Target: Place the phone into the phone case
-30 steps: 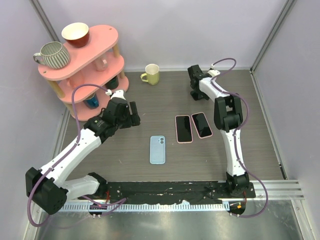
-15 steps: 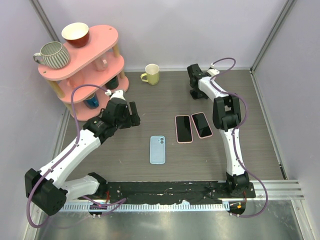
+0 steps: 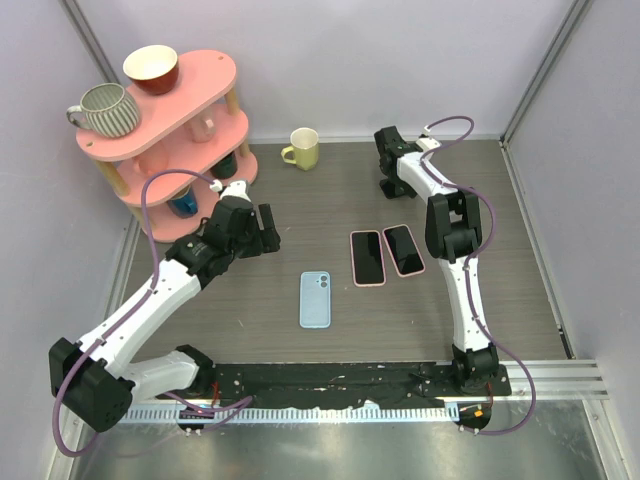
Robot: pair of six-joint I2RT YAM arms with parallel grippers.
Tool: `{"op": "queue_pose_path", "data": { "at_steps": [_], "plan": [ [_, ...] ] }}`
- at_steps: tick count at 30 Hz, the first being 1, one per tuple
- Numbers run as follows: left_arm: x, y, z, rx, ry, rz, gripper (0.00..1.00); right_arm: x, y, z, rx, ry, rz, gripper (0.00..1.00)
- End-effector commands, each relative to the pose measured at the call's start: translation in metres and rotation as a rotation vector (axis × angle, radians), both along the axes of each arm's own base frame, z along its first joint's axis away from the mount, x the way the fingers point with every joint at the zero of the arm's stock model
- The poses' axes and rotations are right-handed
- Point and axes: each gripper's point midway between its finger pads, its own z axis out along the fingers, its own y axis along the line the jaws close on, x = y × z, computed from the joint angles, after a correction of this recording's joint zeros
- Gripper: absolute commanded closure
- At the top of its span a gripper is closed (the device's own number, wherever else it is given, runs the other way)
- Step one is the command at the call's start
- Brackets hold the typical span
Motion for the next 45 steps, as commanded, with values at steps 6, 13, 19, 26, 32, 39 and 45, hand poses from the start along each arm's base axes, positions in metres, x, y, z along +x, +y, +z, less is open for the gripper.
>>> {"op": "queue_pose_path", "data": {
  "at_steps": [6, 13, 19, 26, 32, 39, 45],
  "plan": [
    [0.002, -0.001, 0.016, -0.032, -0.056, -0.007, 0.23, -0.017, -0.011, -0.027, -0.044, 0.157, 0.027, 0.04],
    [0.0, 0.001, 0.018, -0.039, -0.068, 0.005, 0.23, -0.037, -0.023, -0.031, -0.087, 0.235, 0.096, 0.05],
    [-0.003, 0.001, 0.017, -0.059, -0.07, 0.012, 0.24, -0.046, -0.015, -0.064, 0.099, 0.3, 0.448, 0.09],
    [-0.003, -0.001, 0.017, -0.072, -0.072, 0.012, 0.25, -0.062, -0.034, -0.069, 0.062, 0.382, 0.538, 0.28],
    [-0.001, 0.004, 0.015, -0.047, -0.072, 0.027, 0.24, -0.058, -0.028, -0.061, 0.068, 0.372, 0.594, 0.28],
    [-0.001, 0.007, 0.017, -0.035, -0.082, 0.034, 0.24, -0.052, 0.031, -0.047, 0.182, 0.278, 0.9, 0.28],
    [-0.001, 0.009, 0.018, -0.029, -0.087, 0.04, 0.25, -0.051, 0.083, -0.035, 0.145, 0.242, 1.044, 0.29]
  ]
}}
